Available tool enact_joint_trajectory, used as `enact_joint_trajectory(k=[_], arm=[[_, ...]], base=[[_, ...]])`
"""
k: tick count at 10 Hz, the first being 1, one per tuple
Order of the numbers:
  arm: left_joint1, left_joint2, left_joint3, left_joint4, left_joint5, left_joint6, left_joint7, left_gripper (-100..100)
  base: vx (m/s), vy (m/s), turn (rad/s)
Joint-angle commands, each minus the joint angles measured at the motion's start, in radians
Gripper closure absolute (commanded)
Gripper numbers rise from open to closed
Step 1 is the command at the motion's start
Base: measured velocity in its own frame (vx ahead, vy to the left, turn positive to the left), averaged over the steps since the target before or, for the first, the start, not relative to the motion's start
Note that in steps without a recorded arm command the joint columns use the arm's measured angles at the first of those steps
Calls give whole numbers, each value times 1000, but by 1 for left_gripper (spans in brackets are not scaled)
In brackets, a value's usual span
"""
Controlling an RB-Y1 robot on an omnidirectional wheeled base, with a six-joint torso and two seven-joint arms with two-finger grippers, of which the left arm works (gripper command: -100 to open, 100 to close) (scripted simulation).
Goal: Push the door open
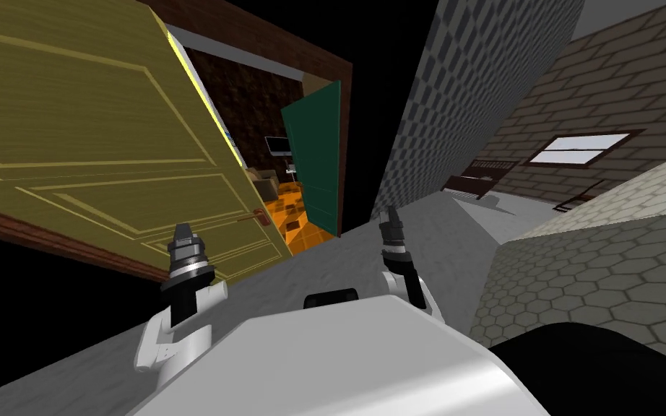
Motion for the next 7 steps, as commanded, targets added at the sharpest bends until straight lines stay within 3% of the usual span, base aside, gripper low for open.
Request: enact_joint_trajectory(k=[1,7], arm=[[-23,3,40,27,-7,7,4,-100],[-90,1,182,114,-33,23,20,-100]], base=[[-13,107,-256],[-20,113,-213]])
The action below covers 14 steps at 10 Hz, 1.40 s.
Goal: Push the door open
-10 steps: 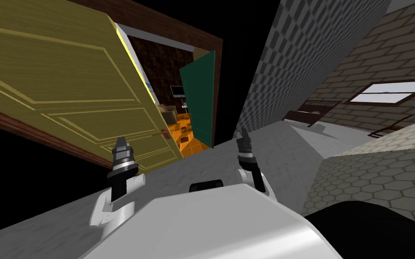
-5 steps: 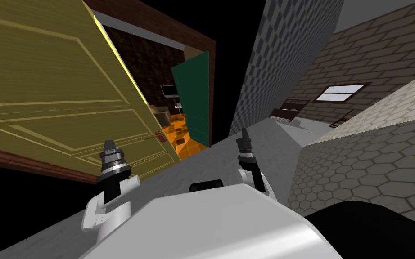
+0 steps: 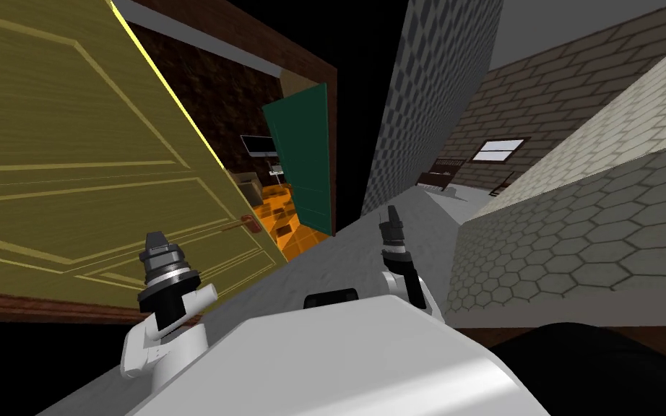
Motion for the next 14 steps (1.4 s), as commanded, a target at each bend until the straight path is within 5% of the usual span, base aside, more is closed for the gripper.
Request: enact_joint_trajectory(k=[1,14], arm=[[-14,-3,39,20,-6,4,6,-100],[-153,-23,333,200,-60,37,40,-100]], base=[[-23,102,-203],[-42,97,-204]])
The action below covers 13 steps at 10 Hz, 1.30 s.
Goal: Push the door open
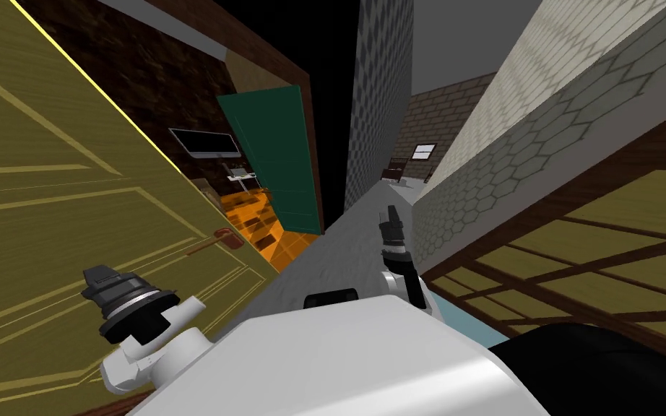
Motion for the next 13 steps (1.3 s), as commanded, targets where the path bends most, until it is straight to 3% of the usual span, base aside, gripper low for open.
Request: enact_joint_trajectory(k=[1,13], arm=[[-12,-2,36,23,-5,1,6,-100],[-118,-35,259,160,-46,26,32,-100]], base=[[-42,94,-233],[-57,69,-205]])
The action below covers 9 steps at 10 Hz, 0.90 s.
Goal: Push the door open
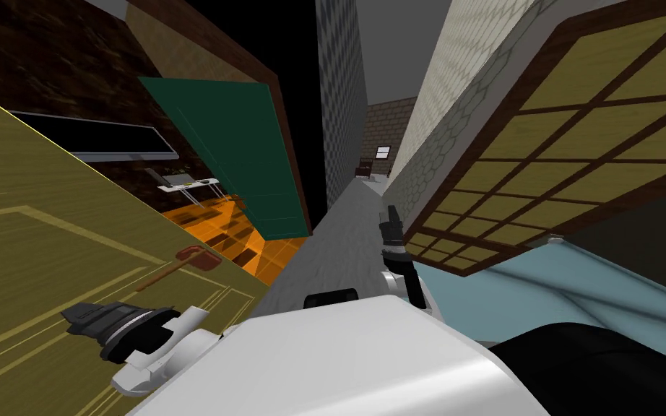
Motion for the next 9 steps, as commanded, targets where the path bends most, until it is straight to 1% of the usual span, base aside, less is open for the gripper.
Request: enact_joint_trajectory(k=[1,2,4,5,6,8,9], arm=[[-17,-9,41,21,-7,7,7,-100],[-24,-12,55,30,-10,9,9,-100],[-49,-23,108,62,-20,15,15,-100],[-55,-26,121,70,-22,16,16,-100],[-64,-31,139,81,-25,18,18,-100],[-81,-42,177,104,-32,22,23,-100],[-81,-42,177,104,-32,22,23,-100]], base=[[-79,73,-376],[-89,75,-300],[-97,71,-356],[-98,54,-250],[-78,44,-210],[-78,44,-372],[-57,31,-102]])
